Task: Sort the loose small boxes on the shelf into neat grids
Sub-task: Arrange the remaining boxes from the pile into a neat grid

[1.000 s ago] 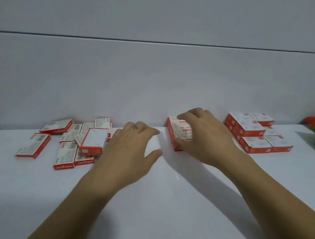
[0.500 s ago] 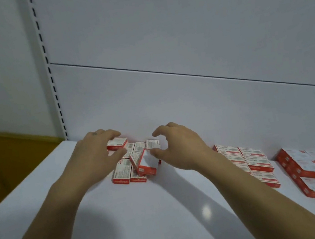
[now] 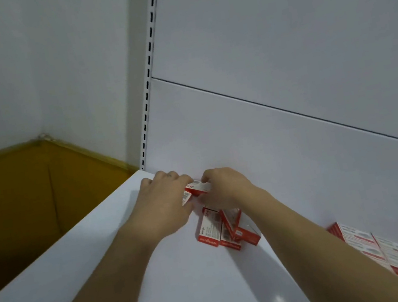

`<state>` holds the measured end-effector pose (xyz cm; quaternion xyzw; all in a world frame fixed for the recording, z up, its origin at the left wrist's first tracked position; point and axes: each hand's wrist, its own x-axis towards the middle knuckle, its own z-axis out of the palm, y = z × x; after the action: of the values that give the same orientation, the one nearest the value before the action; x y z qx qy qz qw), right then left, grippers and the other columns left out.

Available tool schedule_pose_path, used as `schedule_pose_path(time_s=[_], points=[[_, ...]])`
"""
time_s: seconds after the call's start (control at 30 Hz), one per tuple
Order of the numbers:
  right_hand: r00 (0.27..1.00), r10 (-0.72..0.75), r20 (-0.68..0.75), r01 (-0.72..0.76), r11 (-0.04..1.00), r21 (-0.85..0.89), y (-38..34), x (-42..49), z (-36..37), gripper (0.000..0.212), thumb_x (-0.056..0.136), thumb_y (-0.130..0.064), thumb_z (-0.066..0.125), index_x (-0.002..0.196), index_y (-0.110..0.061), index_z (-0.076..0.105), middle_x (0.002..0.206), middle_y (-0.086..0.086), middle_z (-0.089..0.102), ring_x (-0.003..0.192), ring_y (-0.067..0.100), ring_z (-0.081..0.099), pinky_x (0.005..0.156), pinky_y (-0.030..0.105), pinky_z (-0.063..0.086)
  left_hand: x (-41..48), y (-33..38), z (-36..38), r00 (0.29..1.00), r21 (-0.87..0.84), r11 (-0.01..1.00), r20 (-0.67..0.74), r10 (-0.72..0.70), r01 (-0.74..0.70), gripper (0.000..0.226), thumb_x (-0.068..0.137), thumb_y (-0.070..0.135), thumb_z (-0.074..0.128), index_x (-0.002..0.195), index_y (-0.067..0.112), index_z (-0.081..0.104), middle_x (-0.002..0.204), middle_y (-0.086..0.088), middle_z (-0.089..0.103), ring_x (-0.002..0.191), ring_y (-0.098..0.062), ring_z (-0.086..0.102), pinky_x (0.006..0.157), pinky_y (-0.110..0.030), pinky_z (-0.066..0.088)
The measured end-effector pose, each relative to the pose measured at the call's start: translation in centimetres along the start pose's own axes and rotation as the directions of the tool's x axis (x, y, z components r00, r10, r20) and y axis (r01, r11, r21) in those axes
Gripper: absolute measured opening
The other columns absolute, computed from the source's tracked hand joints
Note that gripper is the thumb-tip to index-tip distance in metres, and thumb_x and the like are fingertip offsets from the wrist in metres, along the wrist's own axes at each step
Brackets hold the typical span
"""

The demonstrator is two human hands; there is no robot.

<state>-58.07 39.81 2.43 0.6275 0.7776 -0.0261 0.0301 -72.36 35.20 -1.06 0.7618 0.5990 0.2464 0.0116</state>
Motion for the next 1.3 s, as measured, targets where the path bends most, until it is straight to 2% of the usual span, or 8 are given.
schedule_pose_path(time_s=[0.1,0.33,0.67,0.77,0.93,1.03,1.2,1.3], points=[[0.999,-0.001,-0.036,-0.001,0.998,-0.067,-0.4,1.1,0.8,0.036,0.084,-0.039,0.062,0.113,-0.018,0.057,0.109,0.004,0.060,0.098,0.023,0.058,0.076,0.033,0.048,0.4,0.4,0.4,0.999,0.039,0.999,-0.023,0.033,-0.032,0.040,0.091,0.044,0.048,0.130,0.034,0.043,0.124,0.005,0.053,0.117,-0.018,0.042,0.096,-0.040,0.032],[0.994,0.044,-0.100,-0.047,0.999,-0.023,-1.3,1.4,1.6,0.033,0.088,-0.020,0.059,0.118,-0.009,0.049,0.112,0.009,0.058,0.101,0.027,0.058,0.069,0.030,0.039,0.7,0.9,0.4,0.997,0.082,0.997,-0.075,0.014,-0.008,0.041,0.093,0.042,0.045,0.132,0.031,0.039,0.128,0.005,0.052,0.118,-0.018,0.042,0.095,-0.037,0.032],[0.905,0.105,-0.412,0.019,0.958,0.286,3.0,-5.1,-0.4,0.034,0.087,-0.016,0.061,0.119,-0.021,0.052,0.114,0.000,0.060,0.100,0.020,0.056,0.084,0.034,0.048,0.1,2.8,-0.5,0.996,-0.029,0.996,-0.011,-0.085,0.085,0.069,0.090,0.050,0.052,0.147,0.035,0.015,0.150,0.006,0.032,0.135,-0.017,0.031,0.111,-0.039,0.025],[0.880,0.136,-0.456,0.044,0.931,0.362,5.0,-8.6,-0.6,0.034,0.087,-0.021,0.065,0.119,-0.025,0.054,0.116,-0.005,0.062,0.099,0.014,0.057,0.084,0.031,0.051,-0.3,5.1,-0.7,1.000,-0.089,0.996,-0.021,-0.022,0.020,0.075,0.088,0.054,0.051,0.148,0.036,0.010,0.151,0.008,0.031,0.136,-0.016,0.031,0.112,-0.037,0.023],[0.866,0.152,-0.477,0.037,0.931,0.364,7.4,-13.2,-0.5,0.035,0.087,-0.024,0.068,0.119,-0.029,0.055,0.116,-0.012,0.063,0.092,0.002,0.051,0.069,0.004,0.040,-1.0,9.2,-0.5,0.997,-0.231,0.970,-0.028,0.066,-0.071,0.079,0.087,0.051,0.057,0.148,0.038,0.009,0.145,0.012,0.041,0.128,-0.015,0.040,0.106,-0.036,0.035],[0.843,0.165,-0.512,0.022,0.941,0.339,8.8,-15.3,-0.5,0.035,0.086,-0.023,0.068,0.118,-0.029,0.056,0.114,-0.013,0.063,0.089,0.001,0.049,0.070,0.003,0.037,-1.0,11.1,0.1,0.989,-0.349,0.925,-0.038,0.143,-0.147,0.067,0.090,0.040,0.057,0.147,0.037,0.020,0.140,0.011,0.047,0.122,-0.015,0.044,0.103,-0.032,0.038],[0.774,0.227,-0.591,-0.051,0.953,0.298,11.3,-18.1,-0.4,0.031,0.085,-0.018,0.069,0.114,-0.025,0.061,0.107,-0.010,0.065,0.091,0.008,0.057,0.073,0.011,0.035,-0.7,15.3,1.3,0.954,-0.357,0.885,-0.092,0.287,-0.300,0.060,0.093,0.035,0.054,0.146,0.029,0.028,0.134,0.004,0.053,0.117,-0.018,0.048,0.097,-0.031,0.039],[0.757,0.256,-0.602,-0.082,0.950,0.301,12.7,-19.4,0.3,0.030,0.085,-0.015,0.069,0.113,-0.023,0.063,0.105,-0.008,0.065,0.091,0.010,0.056,0.073,0.014,0.034,-1.3,17.1,2.4,0.937,-0.413,0.842,-0.113,0.331,-0.347,0.059,0.092,0.032,0.056,0.145,0.029,0.029,0.126,0.004,0.056,0.112,-0.015,0.049,0.091,-0.021,0.034]])
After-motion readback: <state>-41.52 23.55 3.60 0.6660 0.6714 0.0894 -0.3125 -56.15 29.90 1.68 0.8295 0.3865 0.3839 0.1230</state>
